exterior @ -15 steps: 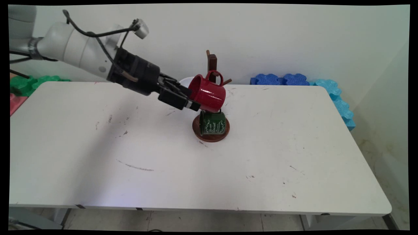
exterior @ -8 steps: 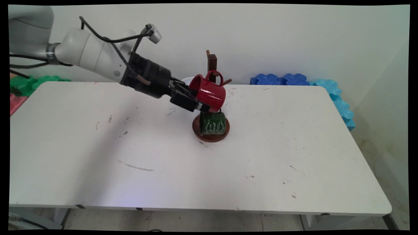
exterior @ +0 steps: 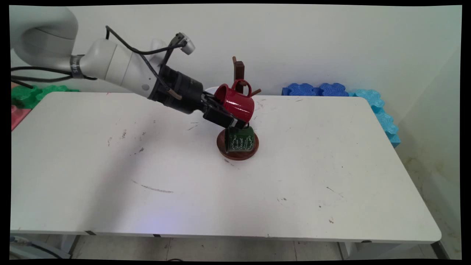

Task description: Pick up the red mug from the rack

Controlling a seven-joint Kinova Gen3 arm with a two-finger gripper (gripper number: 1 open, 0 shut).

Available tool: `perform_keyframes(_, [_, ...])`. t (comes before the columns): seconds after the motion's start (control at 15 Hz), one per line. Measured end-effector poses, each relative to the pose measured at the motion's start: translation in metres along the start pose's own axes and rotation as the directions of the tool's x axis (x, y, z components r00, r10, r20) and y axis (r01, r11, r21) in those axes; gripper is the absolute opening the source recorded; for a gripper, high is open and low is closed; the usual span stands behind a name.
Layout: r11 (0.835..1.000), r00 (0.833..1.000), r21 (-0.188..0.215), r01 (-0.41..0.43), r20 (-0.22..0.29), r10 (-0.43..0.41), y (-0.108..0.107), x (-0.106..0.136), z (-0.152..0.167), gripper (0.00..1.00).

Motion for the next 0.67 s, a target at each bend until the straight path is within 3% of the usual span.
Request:
perform_keyframes(0.4, [1.000, 1.000, 0.004, 0.002, -0.002, -0.002, 0.000, 0.001, 0.010, 1.00])
perform_keyframes(0.47, [1.000, 1.000, 0.005, 0.002, -0.002, -0.002, 0.000, 0.001, 0.011, 0.00])
perform_keyframes(0.67, [1.000, 1.000, 0.007, 0.002, -0.003, -0.002, 0.000, 0.002, 0.013, 0.00])
